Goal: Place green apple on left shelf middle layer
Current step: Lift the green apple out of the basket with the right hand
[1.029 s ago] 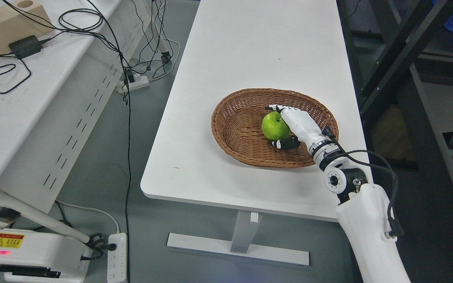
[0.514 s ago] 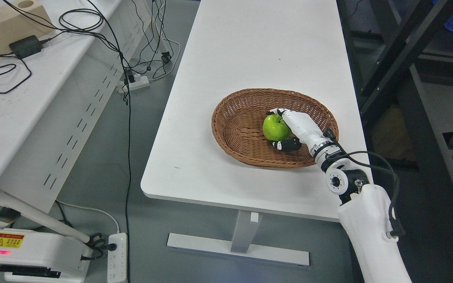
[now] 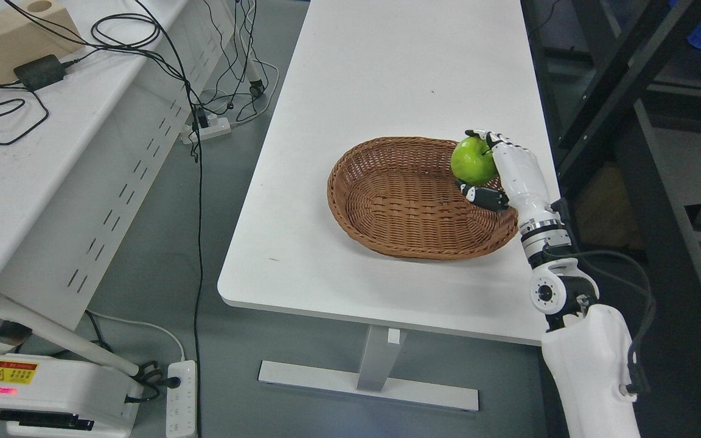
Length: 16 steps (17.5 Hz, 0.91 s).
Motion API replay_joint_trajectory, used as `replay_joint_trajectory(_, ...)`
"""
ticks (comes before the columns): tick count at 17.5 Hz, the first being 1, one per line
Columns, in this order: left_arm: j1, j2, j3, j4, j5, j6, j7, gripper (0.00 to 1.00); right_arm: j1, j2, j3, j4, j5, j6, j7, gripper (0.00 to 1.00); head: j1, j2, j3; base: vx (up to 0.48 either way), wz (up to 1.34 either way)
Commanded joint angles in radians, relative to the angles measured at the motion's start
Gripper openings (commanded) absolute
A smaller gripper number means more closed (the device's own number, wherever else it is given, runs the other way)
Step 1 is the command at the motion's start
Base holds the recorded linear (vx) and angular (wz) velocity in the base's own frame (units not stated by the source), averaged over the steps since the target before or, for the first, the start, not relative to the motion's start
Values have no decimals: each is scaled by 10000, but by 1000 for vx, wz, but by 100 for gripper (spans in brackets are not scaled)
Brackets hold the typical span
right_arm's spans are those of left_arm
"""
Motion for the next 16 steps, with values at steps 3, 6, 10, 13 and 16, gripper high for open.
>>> replay_joint_trajectory(3, 0, 175, 2, -3, 0, -4, 2, 100, 1736, 144, -1381, -3131, -114, 9, -968, 0, 0, 0, 0, 0, 0)
replay_joint_trajectory(6, 0, 175, 2, -2, 0, -4, 2, 100, 2012, 419, -1412, -3331, -267, -22, -1122, 0, 0, 0, 0, 0, 0)
replay_joint_trajectory(10, 0, 175, 2, 13, 0, -4, 2, 100, 2274, 819, -1397, -3332, -283, -68, -1107, 0, 0, 0, 0, 0, 0)
replay_joint_trajectory(13, 0, 175, 2, -3, 0, -4, 2, 100, 2289, 835, -1397, -3332, -283, -68, -1107, 0, 0, 0, 0, 0, 0)
replay_joint_trajectory(16, 0, 175, 2, 13, 0, -4, 2, 100, 2335, 865, -1381, -3332, -298, -68, -1107, 0, 0, 0, 0, 0, 0)
